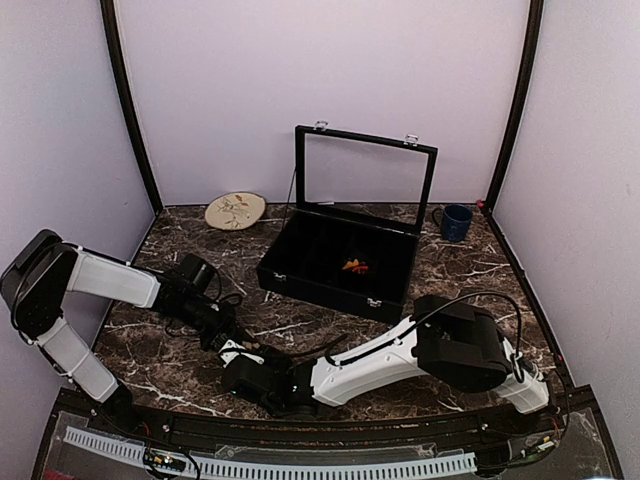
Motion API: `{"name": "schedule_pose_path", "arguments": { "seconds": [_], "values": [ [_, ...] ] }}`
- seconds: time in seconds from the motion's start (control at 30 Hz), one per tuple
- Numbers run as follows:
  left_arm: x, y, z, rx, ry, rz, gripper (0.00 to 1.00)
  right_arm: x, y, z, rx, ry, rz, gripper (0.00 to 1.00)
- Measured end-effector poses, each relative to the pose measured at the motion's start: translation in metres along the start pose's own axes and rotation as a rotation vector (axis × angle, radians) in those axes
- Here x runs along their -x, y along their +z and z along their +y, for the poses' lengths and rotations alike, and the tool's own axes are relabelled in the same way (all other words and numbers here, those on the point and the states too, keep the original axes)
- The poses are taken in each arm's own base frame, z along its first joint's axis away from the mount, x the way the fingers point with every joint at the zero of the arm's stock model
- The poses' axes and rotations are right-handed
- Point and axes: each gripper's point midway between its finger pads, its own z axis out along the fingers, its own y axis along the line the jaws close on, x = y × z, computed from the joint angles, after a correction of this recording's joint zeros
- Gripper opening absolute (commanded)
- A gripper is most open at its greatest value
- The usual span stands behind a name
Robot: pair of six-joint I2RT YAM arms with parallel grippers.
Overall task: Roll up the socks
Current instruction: Roll the sock at the center of the board.
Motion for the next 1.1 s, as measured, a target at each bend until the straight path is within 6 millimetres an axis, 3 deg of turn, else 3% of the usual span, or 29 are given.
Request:
{"name": "schedule_pose_path", "arguments": {
  "seconds": [0.2,0.37,0.43,0.57,0.83,1.1],
  "values": [
    [-0.001,0.006,-0.006,-0.020,0.033,0.004,0.00,-0.005,0.000,-0.005,-0.031,-0.010,0.013,0.02],
    [-0.001,0.009,-0.009,-0.041,0.066,-0.006,0.00,-0.009,-0.001,-0.008,-0.049,0.004,0.025,0.20],
    [-0.002,0.011,-0.009,-0.055,0.080,-0.011,0.00,-0.011,-0.002,-0.008,-0.043,0.031,0.029,0.32],
    [-0.005,0.016,-0.010,-0.091,0.121,-0.018,0.00,-0.016,-0.009,-0.008,-0.003,0.095,0.048,0.44],
    [-0.012,0.026,-0.017,-0.130,0.182,-0.008,0.00,-0.033,-0.029,-0.014,0.072,0.195,0.114,0.52],
    [-0.013,0.028,-0.020,-0.137,0.187,-0.004,0.00,-0.036,-0.032,-0.015,0.076,0.224,0.136,0.52]
  ]
}}
